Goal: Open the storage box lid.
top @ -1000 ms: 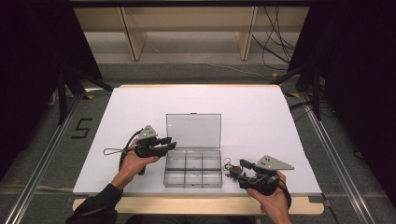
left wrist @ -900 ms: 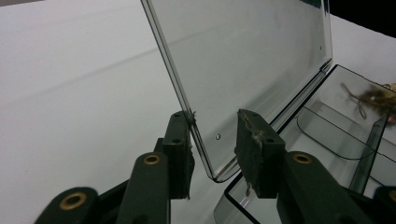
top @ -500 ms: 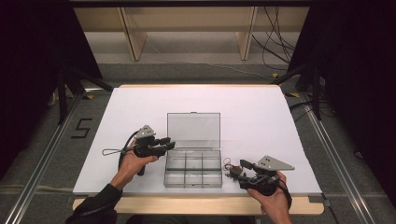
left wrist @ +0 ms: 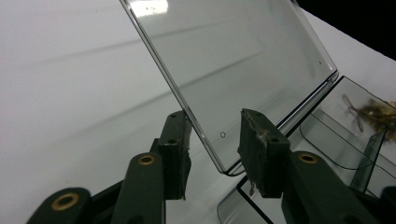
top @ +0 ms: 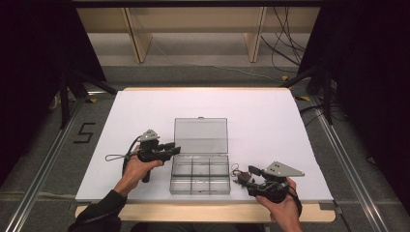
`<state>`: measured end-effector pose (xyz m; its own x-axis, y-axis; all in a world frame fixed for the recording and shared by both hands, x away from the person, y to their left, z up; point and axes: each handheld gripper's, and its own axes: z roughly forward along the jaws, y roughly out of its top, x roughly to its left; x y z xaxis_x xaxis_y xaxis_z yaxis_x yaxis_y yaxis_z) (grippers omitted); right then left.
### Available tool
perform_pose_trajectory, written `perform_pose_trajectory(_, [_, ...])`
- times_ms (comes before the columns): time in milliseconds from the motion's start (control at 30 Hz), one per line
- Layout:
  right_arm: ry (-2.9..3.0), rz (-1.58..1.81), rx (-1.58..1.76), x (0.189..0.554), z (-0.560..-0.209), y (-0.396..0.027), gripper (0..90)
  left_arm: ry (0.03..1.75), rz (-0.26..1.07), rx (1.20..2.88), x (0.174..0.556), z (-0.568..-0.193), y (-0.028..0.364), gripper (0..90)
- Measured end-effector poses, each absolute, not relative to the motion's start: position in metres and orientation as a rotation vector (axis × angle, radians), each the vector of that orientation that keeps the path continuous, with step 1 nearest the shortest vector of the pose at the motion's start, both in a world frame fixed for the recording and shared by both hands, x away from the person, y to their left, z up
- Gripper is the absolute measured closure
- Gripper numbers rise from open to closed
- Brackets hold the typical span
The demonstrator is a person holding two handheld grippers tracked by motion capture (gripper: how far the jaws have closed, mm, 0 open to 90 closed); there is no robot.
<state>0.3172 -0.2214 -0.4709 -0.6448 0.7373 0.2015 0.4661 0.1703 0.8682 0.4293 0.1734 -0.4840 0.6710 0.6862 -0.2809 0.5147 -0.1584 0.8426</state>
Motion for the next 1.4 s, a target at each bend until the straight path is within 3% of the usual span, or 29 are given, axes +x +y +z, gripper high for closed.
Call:
perform_pose_trajectory(700, [2.196, 1.452, 1.181, 0.317, -0.47, -0.22, 41.3, 1.007, 0.185, 1.826, 0.427, -0.483, 0.173, 63.9])
perform_pose_trajectory(1400, [2.199, 1.466, 1.169, 0.32, -0.472, -0.226, 38.4, 1.027, 0.207, 1.836, 0.4, -0.468, 0.186, 47.8])
